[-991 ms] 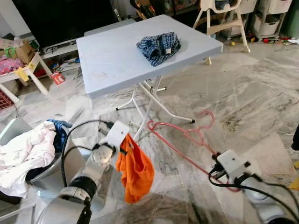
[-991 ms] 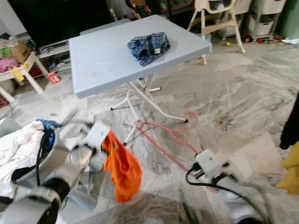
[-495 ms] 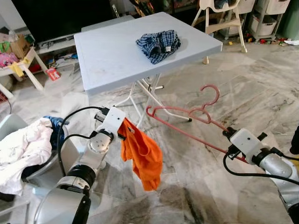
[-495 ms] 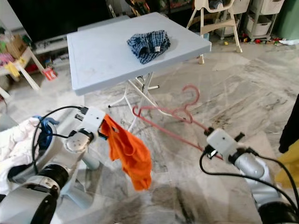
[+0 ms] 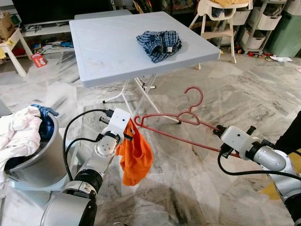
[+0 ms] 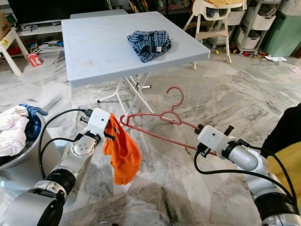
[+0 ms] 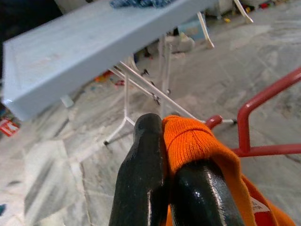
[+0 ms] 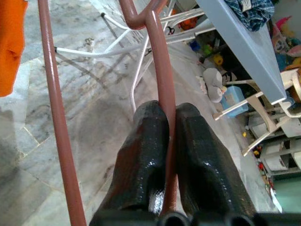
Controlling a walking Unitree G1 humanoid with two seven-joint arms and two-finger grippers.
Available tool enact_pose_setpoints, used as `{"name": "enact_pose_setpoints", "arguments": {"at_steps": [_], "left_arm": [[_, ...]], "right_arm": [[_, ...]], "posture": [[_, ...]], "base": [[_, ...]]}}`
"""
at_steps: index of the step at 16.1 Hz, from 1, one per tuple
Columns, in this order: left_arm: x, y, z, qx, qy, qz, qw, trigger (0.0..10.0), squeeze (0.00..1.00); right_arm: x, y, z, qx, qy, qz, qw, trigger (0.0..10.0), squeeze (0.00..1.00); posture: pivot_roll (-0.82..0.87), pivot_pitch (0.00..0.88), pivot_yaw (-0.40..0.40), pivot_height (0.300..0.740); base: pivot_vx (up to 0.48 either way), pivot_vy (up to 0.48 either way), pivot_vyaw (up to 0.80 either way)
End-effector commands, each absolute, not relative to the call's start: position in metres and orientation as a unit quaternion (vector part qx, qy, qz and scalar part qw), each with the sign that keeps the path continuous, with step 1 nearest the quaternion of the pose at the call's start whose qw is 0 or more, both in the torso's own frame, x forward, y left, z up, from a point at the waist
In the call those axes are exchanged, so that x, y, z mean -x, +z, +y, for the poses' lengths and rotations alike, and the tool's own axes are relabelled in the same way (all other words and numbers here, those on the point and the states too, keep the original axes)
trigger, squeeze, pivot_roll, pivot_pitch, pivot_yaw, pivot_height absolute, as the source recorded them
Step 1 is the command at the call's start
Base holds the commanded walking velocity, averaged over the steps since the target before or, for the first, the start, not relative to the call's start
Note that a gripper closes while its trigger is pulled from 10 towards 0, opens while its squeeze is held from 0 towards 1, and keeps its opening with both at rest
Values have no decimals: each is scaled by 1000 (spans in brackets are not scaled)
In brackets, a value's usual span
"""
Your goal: Hang hanger
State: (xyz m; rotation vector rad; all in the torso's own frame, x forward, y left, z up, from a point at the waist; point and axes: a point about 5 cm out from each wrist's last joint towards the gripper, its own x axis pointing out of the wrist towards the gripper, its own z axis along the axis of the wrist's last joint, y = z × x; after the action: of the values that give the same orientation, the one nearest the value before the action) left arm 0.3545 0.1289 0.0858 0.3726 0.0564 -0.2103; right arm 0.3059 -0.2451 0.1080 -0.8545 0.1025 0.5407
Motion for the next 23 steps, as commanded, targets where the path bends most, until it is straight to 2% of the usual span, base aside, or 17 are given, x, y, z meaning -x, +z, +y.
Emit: {"name": "enact_pose_setpoints", "arguments": {"at_steps": [1,3,5,7,9,10,12,16,17,20,23], "left_arm": [[-359,98,133,-189,-100,1,977,10000,0],[-361,98,139,-199,-107,13,974,10000,0],[-360,97,145,-214,-119,17,969,10000,0],[-362,100,155,-205,-110,27,972,10000,0],[-361,100,158,-193,-114,24,974,10000,0],[-359,101,155,-190,-125,14,974,10000,0],[-360,102,149,-180,-116,4,977,10000,0],[-364,109,151,-175,-98,0,980,10000,0],[-366,110,151,-176,-98,1,980,10000,0],[-373,119,154,-179,-77,4,981,10000,0],[-377,123,152,-183,-72,5,980,10000,0]], "right_arm": [[-311,113,-246,410,242,40,878,10000,0],[-312,113,-255,407,177,50,895,10000,0],[-305,103,-254,396,168,64,901,10000,0],[-297,83,-253,363,162,95,913,10000,0],[-292,71,-246,370,173,107,907,10000,0],[-292,72,-241,370,181,99,906,10000,0],[-295,85,-248,354,157,74,919,10000,0],[-297,103,-258,351,168,58,920,10000,0],[-296,108,-259,348,184,56,917,10000,0],[-280,131,-263,342,297,77,888,10000,0],[-274,137,-271,356,324,107,870,10000,0]], "posture": [[-144,0,14,740],[-164,0,70,740],[-157,0,89,740],[-114,0,75,740],[-122,0,85,740],[-135,0,87,740],[-116,0,94,740],[-131,0,107,740],[-138,0,116,740],[-159,0,136,740],[-171,0,143,740]], "base": [[0,0,0],[0,0,0],[0,0,0],[0,0,0],[0,0,0],[0,0,0],[0,0,0],[0,0,0],[0,0,0],[0,0,0],[0,0,0]]}}
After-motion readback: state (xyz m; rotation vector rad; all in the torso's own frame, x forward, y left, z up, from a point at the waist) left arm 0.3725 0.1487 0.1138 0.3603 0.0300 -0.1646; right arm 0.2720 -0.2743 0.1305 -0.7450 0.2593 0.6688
